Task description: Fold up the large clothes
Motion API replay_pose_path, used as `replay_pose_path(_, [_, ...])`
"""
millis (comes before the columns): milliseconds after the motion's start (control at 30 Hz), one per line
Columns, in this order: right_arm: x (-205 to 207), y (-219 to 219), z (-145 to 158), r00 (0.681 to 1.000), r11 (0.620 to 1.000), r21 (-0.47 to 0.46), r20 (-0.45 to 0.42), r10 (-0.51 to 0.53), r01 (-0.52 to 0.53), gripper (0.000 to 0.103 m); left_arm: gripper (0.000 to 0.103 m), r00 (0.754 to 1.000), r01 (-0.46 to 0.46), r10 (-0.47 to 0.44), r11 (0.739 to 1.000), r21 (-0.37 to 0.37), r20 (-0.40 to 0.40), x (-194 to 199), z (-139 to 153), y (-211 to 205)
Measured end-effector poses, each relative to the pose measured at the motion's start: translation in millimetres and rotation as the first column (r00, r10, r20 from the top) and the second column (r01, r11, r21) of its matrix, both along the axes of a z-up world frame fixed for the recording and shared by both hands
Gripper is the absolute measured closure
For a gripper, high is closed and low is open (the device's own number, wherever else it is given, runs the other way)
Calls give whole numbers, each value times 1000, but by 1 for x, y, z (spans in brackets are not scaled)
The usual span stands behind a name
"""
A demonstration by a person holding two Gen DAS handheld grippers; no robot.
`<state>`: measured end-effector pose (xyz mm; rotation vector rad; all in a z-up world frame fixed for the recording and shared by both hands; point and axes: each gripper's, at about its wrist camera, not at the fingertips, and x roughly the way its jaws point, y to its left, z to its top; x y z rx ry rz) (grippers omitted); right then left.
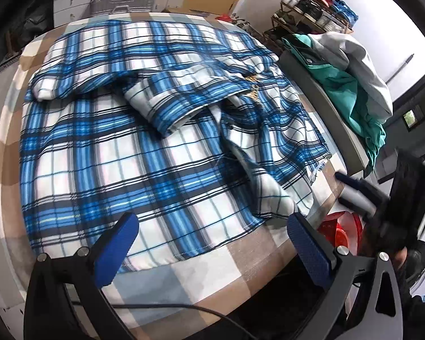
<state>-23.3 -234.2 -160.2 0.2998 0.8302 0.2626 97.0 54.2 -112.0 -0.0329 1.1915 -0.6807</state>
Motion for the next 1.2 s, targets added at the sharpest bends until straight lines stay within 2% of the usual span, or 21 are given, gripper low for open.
replay_pose_path(100, [7, -66, -14, 990, 973, 194, -77, -115, 128, 6, 2, 1000, 23, -23, 1000, -1, 5, 2, 0, -11])
replay_pose_path(167, [15, -99, -31, 975, 923, 332, -165, -148, 197, 6, 2, 1000, 29, -29, 1000, -1, 2, 6, -2, -17])
replay_pose_path(233, [21, -117, -43, 966, 872, 431, -205, -156, 232, 7, 2, 1000, 28, -28, 1000, -2, -12, 10, -6, -21])
replay_pose_path(267, [24, -118, -42, 967, 864, 447, -201, -157, 234, 7, 2, 1000, 24, -24, 1000, -2, -14, 12, -7, -21])
replay_pose_path(367, [32, -114, -40, 965, 879, 409, -194, -178, 244, 8, 2, 999, 17, -17, 1000, -7, -34, 17, -11, -21])
replay_pose_path(467, [42, -115, -46, 947, 874, 385, -241, -213, 295, 18, 2, 999, 14, -14, 1000, 1, -37, 18, -14, -20])
replay_pose_path(567, [44, -119, -49, 930, 877, 337, -251, -268, 343, 56, 2, 999, 10, -10, 1000, -7, -47, 18, -16, -18])
replay_pose_path(600, [45, -119, -52, 919, 874, 316, -263, -292, 368, 95, 2, 999, 8, -8, 1000, -5, -50, 19, -18, -18])
replay_pose_path(667, [38, -120, -49, 904, 878, 246, -242, -354, 410, 102, 2, 999, 0, 0, 1000, 0, -54, 20, -20, -18])
replay_pose_path(767, [17, -132, -42, 870, 848, 197, -162, -466, 491, 102, 2, 998, 0, 0, 1000, 1, -64, 24, -24, -19])
replay_pose_path(833, [4, -140, -40, 842, 824, 173, -134, -523, 540, 102, 2, 997, 5, -5, 1000, 2, -71, 27, -27, -20])
replay_pose_path(900, [4, -142, -42, 827, 816, 141, -135, -545, 561, 102, 2, 997, 8, -7, 1000, 10, -77, 30, -31, -22])
replay_pose_path(1000, [14, -135, -47, 834, 839, 63, -165, -526, 541, 99, 2, 996, 12, -11, 1000, 19, -89, 34, -36, -21])
replay_pose_path(1067, [18, -132, -46, 841, 849, 52, -179, -510, 526, 91, 2, 996, 5, -1, 999, 35, -88, 34, -40, -18])
replay_pose_path(1100, [20, -128, -45, 855, 861, 72, -182, -486, 504, 73, 2, 996, 0, 3, 999, 38, -89, 35, -41, -15])
replay_pose_path(1133, [15, -131, -42, 862, 865, 92, -182, -473, 494, 44, 2, 996, -9, 12, 999, 38, -89, 34, -41, -11])
replay_pose_path(1167, [6, -134, -37, 865, 864, 111, -177, -470, 492, 31, 2, 996, -15, 18, 999, 37, -88, 34, -41, -7])
replay_pose_path(1200, [-2, -133, -32, 867, 862, 120, -158, -473, 493, 22, 2, 996, -22, 25, 999, 39, -85, 34, -40, -2])
